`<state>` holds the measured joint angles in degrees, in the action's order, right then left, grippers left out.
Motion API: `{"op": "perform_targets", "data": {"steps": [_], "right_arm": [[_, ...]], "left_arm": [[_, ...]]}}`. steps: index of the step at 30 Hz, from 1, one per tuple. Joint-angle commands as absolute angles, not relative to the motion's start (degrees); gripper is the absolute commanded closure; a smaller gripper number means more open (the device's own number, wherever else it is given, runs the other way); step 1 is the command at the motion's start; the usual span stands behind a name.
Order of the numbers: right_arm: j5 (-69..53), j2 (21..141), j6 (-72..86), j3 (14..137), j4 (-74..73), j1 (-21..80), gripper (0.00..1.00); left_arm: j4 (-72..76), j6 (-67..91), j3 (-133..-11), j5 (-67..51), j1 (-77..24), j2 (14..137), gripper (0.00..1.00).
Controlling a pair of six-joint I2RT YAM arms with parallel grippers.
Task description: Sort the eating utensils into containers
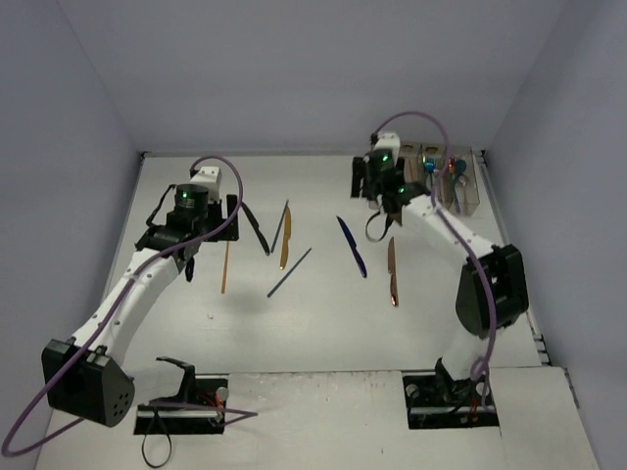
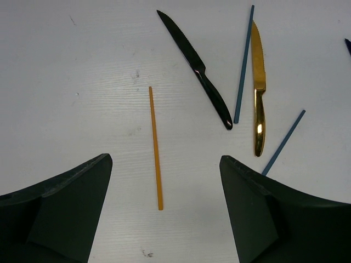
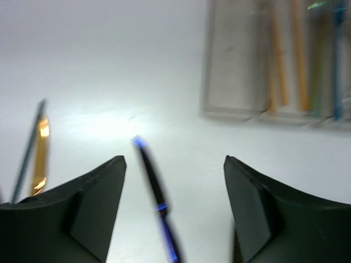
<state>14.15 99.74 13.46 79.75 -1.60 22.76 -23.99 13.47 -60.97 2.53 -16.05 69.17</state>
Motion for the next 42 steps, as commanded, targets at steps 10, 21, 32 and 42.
{"op": "perform_targets", "data": {"steps": [10, 21, 32, 42], "right_arm": [[25.64, 103.93, 31.11, 71.73, -1.67, 52.08, 0.15], [23.03, 112.12, 31.55, 76.58, -2.02, 57.42, 0.15], [22.50, 114.54, 30.25, 75.46, -4.19, 57.57, 0.15], [19.87, 105.65, 28.53, 66.74, -6.33, 55.14, 0.18]], "left_arm": [[-21.71, 11.16, -62.39, 9.31, -15.56, 60.65, 0.22], [-21.62, 10.99, -62.20, 9.67, -15.56, 61.08, 0.22], [-21.63, 11.07, -62.31, 9.15, -15.56, 62.48, 0.22], [-21.47, 11.37, -62.40, 8.26, -15.56, 63.31, 0.22]]}}
